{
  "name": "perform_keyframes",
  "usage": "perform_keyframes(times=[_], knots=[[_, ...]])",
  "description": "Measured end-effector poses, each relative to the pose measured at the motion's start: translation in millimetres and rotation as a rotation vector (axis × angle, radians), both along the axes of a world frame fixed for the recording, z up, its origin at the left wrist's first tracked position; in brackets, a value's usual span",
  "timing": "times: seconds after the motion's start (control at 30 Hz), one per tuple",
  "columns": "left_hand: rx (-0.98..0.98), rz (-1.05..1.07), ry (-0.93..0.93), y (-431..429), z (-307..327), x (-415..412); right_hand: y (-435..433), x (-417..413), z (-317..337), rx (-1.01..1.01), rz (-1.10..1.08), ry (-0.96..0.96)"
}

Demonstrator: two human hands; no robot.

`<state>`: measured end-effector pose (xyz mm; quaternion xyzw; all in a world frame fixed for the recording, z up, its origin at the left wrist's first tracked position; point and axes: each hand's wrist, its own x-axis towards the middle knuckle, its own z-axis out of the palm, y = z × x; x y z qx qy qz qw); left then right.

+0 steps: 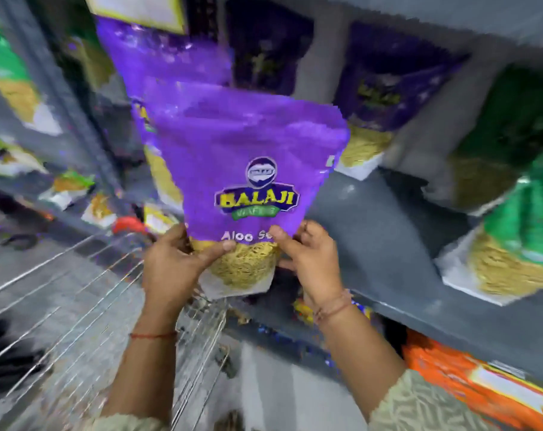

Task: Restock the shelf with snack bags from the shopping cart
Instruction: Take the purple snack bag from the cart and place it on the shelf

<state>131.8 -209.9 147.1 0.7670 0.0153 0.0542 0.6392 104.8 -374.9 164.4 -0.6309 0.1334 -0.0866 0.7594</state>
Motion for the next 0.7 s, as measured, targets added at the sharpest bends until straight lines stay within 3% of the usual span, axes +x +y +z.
perform_keyframes(times=[0.13, 0.43, 0.7], knots=[[0.286, -0.132, -0.026, -47.7, 27.0, 43.9, -45.3, 1.6, 9.1, -0.095, -0.256, 0.002], [-0.034, -0.498, 0.074, -131.7, 28.0, 113.9, -105.0, 38.3, 10.3, -0.086, -0.518, -0.028], [-0.151, -0.544, 0.116, -151.9, -1.0, 142.3, -118.2, 60.8, -10.0, -0.124, -0.561, -0.050]])
